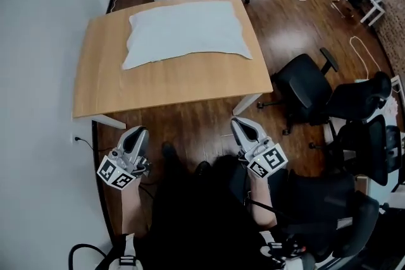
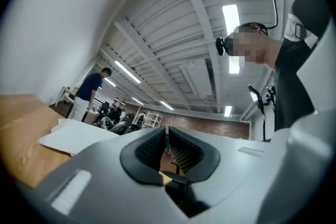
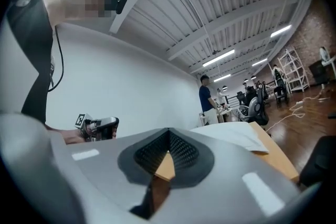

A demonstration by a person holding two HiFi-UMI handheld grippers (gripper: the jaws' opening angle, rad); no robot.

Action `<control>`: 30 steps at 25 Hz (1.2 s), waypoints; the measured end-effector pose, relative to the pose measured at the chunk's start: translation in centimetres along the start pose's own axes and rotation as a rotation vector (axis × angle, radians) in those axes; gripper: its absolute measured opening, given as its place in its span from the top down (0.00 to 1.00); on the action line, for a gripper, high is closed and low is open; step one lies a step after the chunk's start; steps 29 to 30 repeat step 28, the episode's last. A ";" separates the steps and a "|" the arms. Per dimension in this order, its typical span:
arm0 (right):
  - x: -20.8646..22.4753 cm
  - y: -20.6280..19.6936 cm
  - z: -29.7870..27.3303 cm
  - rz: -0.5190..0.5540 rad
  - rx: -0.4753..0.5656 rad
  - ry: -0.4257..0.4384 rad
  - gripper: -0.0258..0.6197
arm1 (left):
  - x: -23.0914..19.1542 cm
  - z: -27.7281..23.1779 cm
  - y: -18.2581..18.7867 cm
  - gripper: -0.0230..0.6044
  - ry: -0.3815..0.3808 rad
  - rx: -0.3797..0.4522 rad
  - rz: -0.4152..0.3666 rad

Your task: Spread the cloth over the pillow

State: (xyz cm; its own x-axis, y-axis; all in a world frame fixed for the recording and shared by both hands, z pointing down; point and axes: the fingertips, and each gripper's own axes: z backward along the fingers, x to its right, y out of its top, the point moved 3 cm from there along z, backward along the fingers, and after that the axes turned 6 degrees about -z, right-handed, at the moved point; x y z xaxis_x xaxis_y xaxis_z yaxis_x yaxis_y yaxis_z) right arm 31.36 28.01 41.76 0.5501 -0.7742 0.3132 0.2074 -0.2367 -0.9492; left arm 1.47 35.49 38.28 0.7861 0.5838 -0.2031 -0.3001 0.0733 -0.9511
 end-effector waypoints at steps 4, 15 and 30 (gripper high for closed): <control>-1.2 0.1 -0.5 0.018 -0.007 0.034 0.96 | -0.5 1.0 0.6 0.96 0.056 0.044 0.043; -2.5 0.3 1.5 0.035 -0.013 0.024 0.96 | 1.4 -0.1 0.7 0.95 -0.025 -0.011 0.011; -3.2 -0.1 2.1 0.032 -0.003 0.047 0.96 | 3.3 -0.2 0.5 0.96 -0.075 -0.025 -0.003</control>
